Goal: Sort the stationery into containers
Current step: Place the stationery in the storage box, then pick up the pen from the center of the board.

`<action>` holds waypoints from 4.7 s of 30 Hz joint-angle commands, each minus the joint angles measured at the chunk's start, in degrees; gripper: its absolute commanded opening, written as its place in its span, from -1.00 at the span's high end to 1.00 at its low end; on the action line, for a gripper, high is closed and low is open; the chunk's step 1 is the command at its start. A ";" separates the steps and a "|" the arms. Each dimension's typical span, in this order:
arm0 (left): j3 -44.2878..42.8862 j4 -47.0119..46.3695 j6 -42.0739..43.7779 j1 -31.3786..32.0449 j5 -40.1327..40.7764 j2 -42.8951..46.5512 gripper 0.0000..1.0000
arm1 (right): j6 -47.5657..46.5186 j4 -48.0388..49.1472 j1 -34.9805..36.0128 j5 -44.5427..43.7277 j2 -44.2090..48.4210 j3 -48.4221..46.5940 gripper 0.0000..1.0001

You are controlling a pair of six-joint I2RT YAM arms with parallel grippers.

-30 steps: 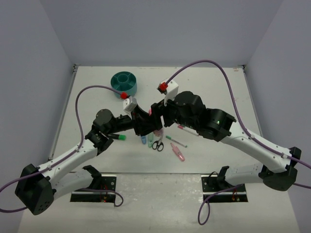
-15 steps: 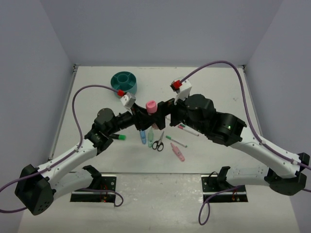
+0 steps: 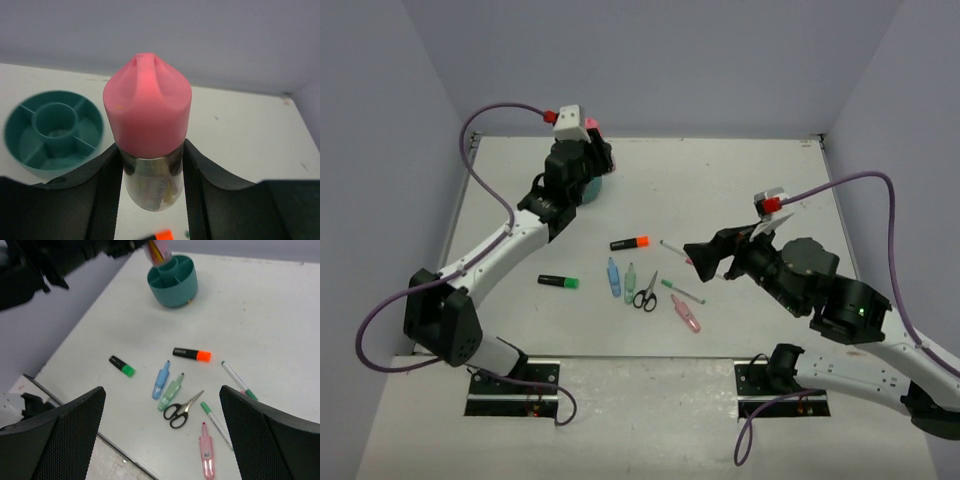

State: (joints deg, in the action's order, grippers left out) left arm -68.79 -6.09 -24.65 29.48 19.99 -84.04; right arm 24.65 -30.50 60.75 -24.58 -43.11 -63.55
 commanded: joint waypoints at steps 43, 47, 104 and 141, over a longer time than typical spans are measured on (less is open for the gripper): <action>-16.82 -5.18 4.96 -15.07 3.40 -27.76 1.00 | -0.05 1.32 0.16 4.54 8.27 11.77 -0.98; -16.84 -4.52 4.97 -15.07 2.98 -27.80 0.75 | -0.13 1.32 0.14 4.73 8.28 11.70 -0.97; 24.04 33.28 2.81 -14.46 -21.73 44.57 -1.00 | 7.43 -5.29 -5.30 16.69 -49.15 14.55 0.75; 42.34 -26.06 -26.07 12.89 -39.16 26.50 0.83 | 12.41 3.62 10.18 2.50 -23.57 5.15 1.00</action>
State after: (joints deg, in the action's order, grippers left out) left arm -26.11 -27.52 -50.41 41.92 -20.11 -57.76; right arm 35.64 -27.20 70.50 -19.73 -66.12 -55.92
